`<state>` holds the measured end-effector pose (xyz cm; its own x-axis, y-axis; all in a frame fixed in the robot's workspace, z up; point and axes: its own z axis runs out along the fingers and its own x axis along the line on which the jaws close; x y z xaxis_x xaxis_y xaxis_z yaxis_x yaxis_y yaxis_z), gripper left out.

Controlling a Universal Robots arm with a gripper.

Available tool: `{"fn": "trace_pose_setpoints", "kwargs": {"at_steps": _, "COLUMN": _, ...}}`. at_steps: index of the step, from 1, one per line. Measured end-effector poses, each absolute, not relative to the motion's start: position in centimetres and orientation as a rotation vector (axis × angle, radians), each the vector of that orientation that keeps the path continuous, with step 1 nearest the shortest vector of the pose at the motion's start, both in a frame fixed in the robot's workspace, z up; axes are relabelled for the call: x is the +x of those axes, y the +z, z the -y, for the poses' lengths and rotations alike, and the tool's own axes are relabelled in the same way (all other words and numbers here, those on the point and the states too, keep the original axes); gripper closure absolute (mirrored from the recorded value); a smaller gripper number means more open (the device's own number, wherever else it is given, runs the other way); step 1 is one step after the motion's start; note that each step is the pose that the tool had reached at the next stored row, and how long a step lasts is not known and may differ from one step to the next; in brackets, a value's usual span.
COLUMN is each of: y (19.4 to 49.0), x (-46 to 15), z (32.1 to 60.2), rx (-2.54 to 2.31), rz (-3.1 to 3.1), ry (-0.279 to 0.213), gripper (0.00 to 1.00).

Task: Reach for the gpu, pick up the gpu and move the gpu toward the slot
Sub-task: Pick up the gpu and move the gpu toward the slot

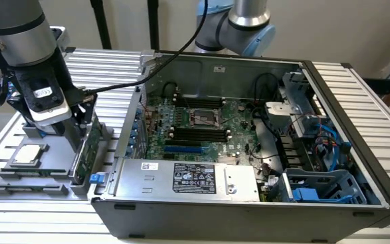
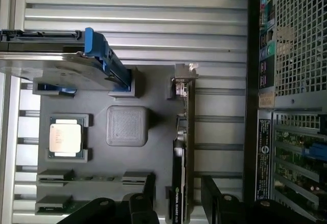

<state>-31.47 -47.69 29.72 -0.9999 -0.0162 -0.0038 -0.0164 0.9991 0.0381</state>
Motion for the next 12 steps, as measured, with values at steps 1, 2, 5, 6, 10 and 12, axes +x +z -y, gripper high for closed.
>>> {"fn": "trace_pose_setpoints", "kwargs": {"at_steps": 1, "y": 29.5, "x": -31.4, "z": 47.7, "rx": -0.025, "rz": -3.137, "ry": 0.06, "gripper": 0.52}}
{"fn": "trace_pose_setpoints", "kwargs": {"at_steps": 2, "y": 29.4, "x": -31.4, "z": 47.8, "rx": -0.025, "rz": -3.137, "ry": 0.06, "gripper": 0.52}}
{"fn": "trace_pose_setpoints", "kwargs": {"at_steps": 5, "y": 28.8, "x": -31.2, "z": 47.9, "rx": -0.023, "rz": -3.137, "ry": 0.06, "gripper": 0.52}}
{"fn": "trace_pose_setpoints", "kwargs": {"at_steps": 6, "y": 28.6, "x": -31.1, "z": 47.9, "rx": -0.022, "rz": -3.137, "ry": 0.06, "gripper": 0.52}}
{"fn": "trace_pose_setpoints", "kwargs": {"at_steps": 10, "y": 27.9, "x": -31.0, "z": 47.9, "rx": -0.017, "rz": -3.137, "ry": 0.06, "gripper": 0.52}}
{"fn": "trace_pose_setpoints", "kwargs": {"at_steps": 12, "y": 27.5, "x": -30.9, "z": 48.0, "rx": -0.013, "rz": -3.137, "ry": 0.06, "gripper": 0.52}}
